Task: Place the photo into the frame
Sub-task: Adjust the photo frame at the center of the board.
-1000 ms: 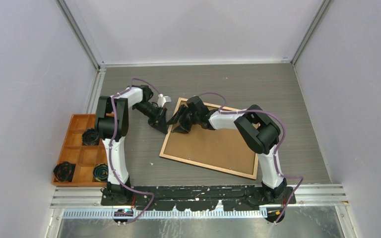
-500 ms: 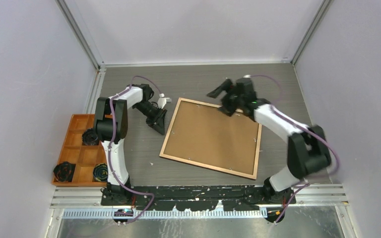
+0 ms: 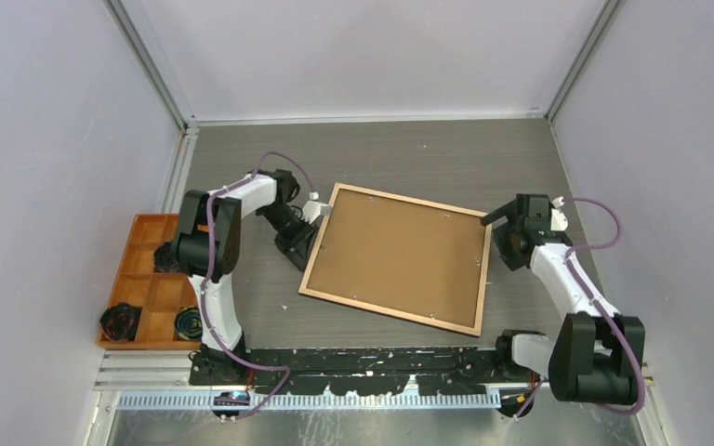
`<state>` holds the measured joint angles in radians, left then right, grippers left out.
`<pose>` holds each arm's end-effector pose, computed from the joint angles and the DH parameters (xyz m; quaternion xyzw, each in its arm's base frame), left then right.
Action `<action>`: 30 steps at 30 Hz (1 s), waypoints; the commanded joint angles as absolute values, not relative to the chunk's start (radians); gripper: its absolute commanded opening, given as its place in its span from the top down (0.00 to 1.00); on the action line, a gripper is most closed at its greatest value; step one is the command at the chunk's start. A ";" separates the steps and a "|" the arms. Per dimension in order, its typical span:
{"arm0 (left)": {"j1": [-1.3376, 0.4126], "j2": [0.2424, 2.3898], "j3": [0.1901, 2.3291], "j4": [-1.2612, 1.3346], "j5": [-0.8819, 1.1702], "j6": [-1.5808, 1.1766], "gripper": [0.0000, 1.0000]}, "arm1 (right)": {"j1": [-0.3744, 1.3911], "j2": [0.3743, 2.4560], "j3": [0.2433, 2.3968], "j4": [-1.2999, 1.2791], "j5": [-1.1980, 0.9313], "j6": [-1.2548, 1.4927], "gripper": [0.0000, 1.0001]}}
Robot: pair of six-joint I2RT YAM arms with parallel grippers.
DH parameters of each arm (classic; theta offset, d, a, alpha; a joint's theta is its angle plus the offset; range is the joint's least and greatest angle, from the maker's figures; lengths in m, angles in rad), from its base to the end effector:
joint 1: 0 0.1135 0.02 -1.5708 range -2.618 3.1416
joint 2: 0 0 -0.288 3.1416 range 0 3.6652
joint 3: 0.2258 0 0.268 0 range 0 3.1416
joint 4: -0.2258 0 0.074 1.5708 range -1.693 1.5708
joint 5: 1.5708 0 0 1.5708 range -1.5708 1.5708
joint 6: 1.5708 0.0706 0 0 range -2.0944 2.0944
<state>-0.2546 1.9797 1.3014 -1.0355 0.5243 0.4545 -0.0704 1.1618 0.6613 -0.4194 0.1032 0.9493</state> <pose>0.3359 -0.1239 0.1268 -0.3171 -0.9099 0.2641 0.0429 0.2497 -0.0249 0.1903 0.4762 0.8178 0.0916 0.3098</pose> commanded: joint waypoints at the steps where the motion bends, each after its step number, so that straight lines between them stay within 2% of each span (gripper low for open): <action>1: -0.283 1.928 1.261 -1.001 0.464 0.500 0.78 | -0.071 1.259 0.670 -0.316 0.075 0.937 0.00; 8: -0.390 1.921 1.230 -0.986 0.464 0.495 0.78 | -0.047 1.503 0.748 -0.153 -0.088 1.008 0.00; 17: -0.681 1.975 1.271 -1.011 0.552 0.443 0.77 | 0.122 1.872 1.201 -0.220 -0.165 0.970 0.00; 19: -0.752 1.988 1.287 -1.042 0.614 0.452 0.74 | 0.127 1.956 1.318 -0.271 -0.201 0.941 0.00; 23: -0.802 2.000 1.341 -1.142 0.711 0.497 0.56 | 0.126 2.061 1.530 -0.409 -0.171 0.865 0.00; 26: -0.779 1.973 1.370 -1.234 0.748 0.555 0.48 | 0.110 2.022 1.582 -0.487 -0.045 0.808 0.00; 30: -0.680 1.897 1.417 -1.378 0.765 0.661 0.43 | 0.051 1.885 1.521 -0.497 0.077 0.795 0.00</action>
